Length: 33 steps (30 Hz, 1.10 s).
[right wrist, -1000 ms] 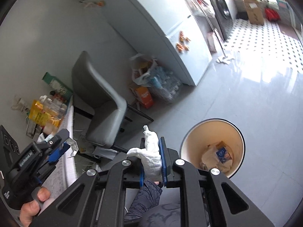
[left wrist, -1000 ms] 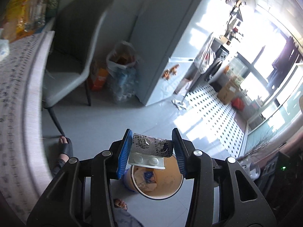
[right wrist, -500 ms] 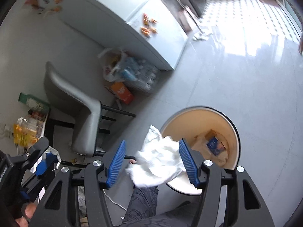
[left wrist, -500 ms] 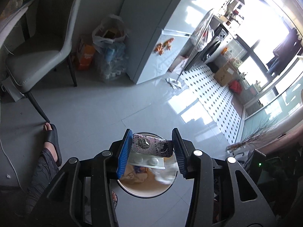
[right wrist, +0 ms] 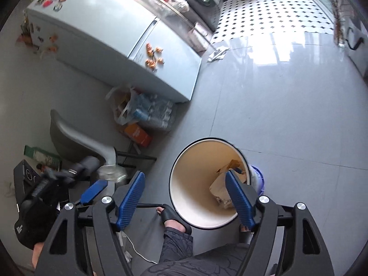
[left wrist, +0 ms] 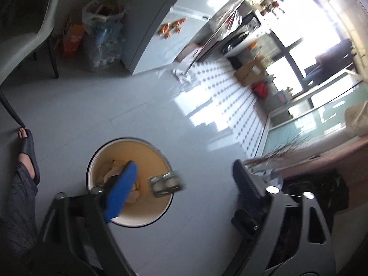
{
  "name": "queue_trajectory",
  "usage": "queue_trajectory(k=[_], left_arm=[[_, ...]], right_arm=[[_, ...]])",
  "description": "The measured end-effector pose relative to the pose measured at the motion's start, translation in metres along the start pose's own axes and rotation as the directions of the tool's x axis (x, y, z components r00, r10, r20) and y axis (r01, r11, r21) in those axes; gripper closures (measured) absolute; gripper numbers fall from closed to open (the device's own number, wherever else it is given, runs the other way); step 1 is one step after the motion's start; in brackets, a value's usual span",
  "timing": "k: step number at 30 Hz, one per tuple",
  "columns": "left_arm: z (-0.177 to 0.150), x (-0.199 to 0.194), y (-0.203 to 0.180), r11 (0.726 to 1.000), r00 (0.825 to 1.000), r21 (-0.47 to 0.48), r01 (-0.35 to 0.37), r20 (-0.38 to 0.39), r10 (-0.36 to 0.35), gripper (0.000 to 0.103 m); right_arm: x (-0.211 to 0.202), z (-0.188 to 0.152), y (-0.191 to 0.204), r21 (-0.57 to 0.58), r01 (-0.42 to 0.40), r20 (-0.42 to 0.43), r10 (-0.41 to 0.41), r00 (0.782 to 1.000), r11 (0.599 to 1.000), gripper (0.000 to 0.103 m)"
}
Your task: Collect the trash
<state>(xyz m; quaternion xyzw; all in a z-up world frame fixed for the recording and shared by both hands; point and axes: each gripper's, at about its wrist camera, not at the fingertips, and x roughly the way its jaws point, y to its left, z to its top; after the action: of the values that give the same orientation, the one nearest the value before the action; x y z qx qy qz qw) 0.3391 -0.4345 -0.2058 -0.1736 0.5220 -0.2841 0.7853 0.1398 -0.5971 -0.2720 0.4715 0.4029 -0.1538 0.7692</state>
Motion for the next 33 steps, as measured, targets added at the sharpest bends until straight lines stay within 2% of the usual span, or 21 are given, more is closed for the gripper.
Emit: queue_trajectory(k=[3, 6, 10, 13, 18, 23, 26, 29, 33], left_arm=[[-0.002, -0.02, -0.003, 1.0, 1.0, -0.005, 0.014, 0.02, -0.014, 0.013], [-0.008, -0.043, -0.002, 1.0, 0.999, -0.016, -0.017, 0.04, 0.018, 0.013], [-0.006, -0.087, -0.005, 0.998, 0.994, 0.012, -0.057, 0.099, 0.055, 0.01], [-0.004, -0.124, -0.006, 0.998, 0.986, 0.026, -0.065, 0.155, 0.061, 0.006], [-0.004, -0.176, 0.003, 0.996, 0.973, 0.032, -0.087, 0.216, 0.078, 0.006], [-0.01, -0.229, 0.013, 0.992, 0.956, 0.057, -0.11, 0.278, 0.09, 0.006], [-0.015, -0.262, 0.02, 0.991, 0.94, 0.05, -0.124, 0.325, 0.101, 0.006], [-0.02, -0.295, 0.026, 0.987, 0.921, 0.051, -0.151, 0.371, 0.121, 0.006], [-0.028, -0.329, 0.031, 0.982, 0.903, 0.06, -0.181, 0.406, 0.142, 0.006]], right_arm=[[-0.014, 0.001, 0.001, -0.005, 0.01, 0.018, -0.01, 1.0, 1.0, 0.031], [-0.027, 0.0, 0.014, -0.037, -0.003, 0.035, 0.005, 0.999, 0.999, 0.028], [-0.045, -0.006, 0.032, -0.061, -0.021, 0.056, 0.024, 0.998, 0.998, 0.014], [-0.06, -0.015, 0.052, -0.096, -0.054, 0.067, 0.06, 0.996, 0.994, 0.009], [-0.078, -0.029, 0.088, -0.154, -0.067, 0.061, 0.077, 0.995, 0.986, 0.008], [-0.102, -0.042, 0.13, -0.218, -0.075, 0.069, 0.092, 0.993, 0.973, 0.008], [-0.116, -0.051, 0.153, -0.25, -0.055, 0.075, 0.076, 0.994, 0.967, 0.008], [-0.131, -0.063, 0.175, -0.295, -0.053, 0.078, 0.08, 0.994, 0.954, 0.008], [-0.15, -0.076, 0.202, -0.361, -0.06, 0.079, 0.094, 0.992, 0.931, 0.008]])
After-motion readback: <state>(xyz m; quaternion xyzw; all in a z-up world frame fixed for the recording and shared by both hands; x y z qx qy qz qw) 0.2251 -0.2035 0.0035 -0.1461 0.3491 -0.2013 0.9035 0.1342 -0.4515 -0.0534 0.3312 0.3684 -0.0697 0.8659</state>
